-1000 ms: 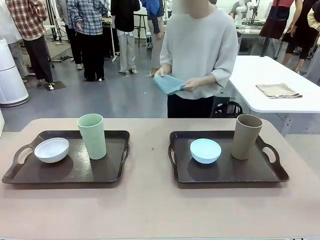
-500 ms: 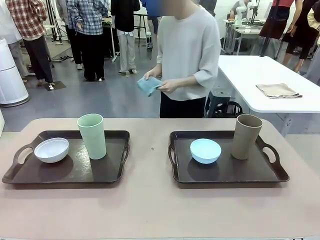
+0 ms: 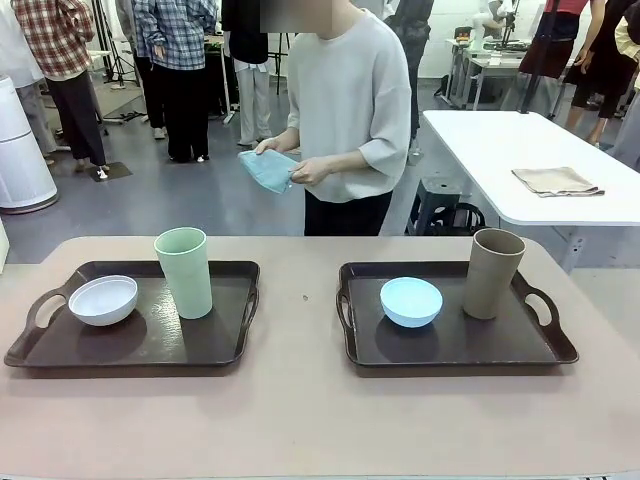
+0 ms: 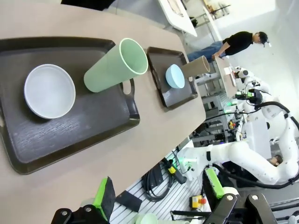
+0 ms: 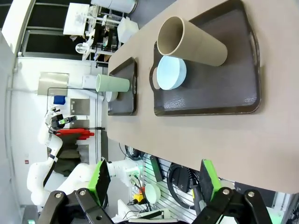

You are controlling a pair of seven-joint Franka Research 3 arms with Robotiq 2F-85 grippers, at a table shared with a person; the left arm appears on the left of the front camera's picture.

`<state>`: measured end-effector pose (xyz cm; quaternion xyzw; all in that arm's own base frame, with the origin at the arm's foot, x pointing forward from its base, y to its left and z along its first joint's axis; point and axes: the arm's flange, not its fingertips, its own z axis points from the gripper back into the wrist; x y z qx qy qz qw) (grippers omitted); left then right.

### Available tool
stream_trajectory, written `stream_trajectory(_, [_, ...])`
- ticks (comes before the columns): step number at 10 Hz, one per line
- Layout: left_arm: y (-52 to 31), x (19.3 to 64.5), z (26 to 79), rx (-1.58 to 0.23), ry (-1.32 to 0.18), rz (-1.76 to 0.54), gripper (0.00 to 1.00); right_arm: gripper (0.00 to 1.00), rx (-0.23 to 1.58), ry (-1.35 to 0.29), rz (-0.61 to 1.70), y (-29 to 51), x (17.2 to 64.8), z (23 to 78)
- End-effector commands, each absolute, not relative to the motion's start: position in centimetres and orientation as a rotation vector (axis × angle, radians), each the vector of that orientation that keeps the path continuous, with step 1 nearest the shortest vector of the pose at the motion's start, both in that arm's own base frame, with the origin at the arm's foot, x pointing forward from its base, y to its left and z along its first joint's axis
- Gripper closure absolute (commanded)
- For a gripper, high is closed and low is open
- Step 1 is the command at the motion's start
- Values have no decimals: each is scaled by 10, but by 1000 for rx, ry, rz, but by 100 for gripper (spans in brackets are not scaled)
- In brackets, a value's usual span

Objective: Set up a tray with a mat and arrange the tableware.
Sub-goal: Pick up the Picnic Bowl and Reusable plastic cup from the Handle tray in front of the human's position and hold them in the air.

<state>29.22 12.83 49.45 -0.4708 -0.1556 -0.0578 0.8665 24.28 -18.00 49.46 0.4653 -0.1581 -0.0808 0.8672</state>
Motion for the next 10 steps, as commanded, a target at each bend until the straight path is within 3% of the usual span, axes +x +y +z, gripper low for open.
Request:
stream_trajectory(1, [129, 292, 494, -1009, -347, -129, 0, 0, 996, -348, -163, -180, 243, 494])
stream_trajectory(10, [129, 292, 494, -1009, -347, -129, 0, 0, 996, -348, -163, -180, 243, 494])
